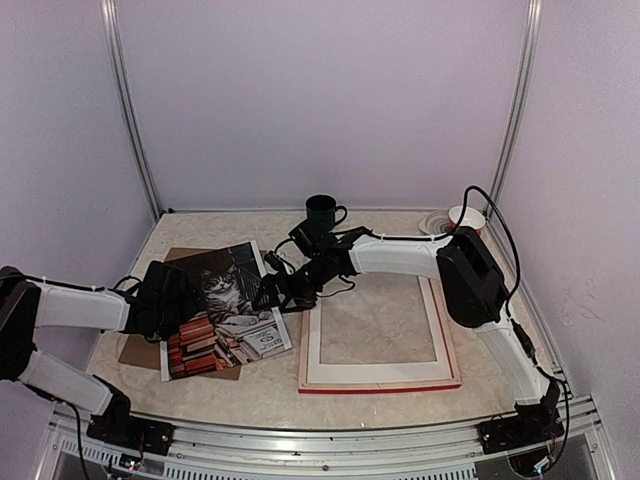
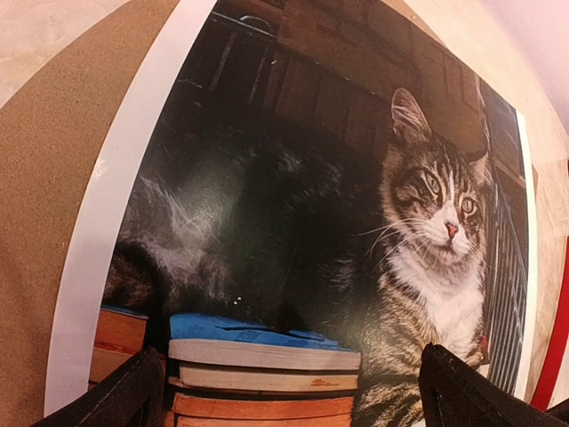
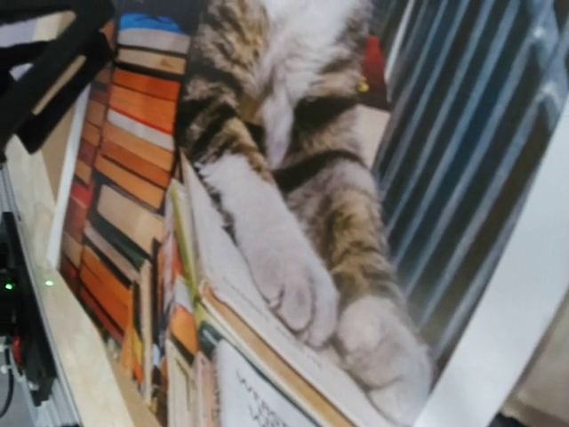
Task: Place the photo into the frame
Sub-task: Pick up the photo from the backboard.
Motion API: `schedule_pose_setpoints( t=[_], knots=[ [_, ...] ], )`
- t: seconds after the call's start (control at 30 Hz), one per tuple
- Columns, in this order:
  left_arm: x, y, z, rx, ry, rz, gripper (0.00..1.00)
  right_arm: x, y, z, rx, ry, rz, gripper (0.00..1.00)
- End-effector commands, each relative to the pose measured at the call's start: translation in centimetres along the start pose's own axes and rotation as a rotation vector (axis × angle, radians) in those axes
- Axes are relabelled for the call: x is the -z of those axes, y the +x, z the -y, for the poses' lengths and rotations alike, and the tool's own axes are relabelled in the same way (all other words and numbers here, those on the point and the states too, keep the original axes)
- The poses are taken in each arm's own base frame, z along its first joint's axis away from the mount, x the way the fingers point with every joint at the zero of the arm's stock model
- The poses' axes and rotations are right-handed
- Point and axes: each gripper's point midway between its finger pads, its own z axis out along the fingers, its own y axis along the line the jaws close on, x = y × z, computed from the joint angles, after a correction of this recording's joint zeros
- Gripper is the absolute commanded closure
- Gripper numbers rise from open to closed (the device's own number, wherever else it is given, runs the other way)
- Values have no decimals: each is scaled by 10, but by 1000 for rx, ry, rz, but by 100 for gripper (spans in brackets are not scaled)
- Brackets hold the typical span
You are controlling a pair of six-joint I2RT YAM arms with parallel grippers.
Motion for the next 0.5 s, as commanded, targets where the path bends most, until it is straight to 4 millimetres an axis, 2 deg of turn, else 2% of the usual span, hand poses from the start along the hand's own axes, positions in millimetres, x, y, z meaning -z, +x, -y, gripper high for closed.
schedule_pose_setpoints(
  t=[0.0,0.23,0.37,0.47],
  knots=[
    [-1,24,-23,-7,-51,-90,1,28,-19,-29,24,-89,70,1],
    [-2,26,-24,-5,-49,-97,1,30,-18,-39,13,-184,77,1],
    [1,23,-23,-5,-51,-88,1,29,-18,-28,-2,-126,79,1],
    [8,11,-21,-6,-62,-46,1,26,-21,-16,-13,-44,83,1]
  ],
)
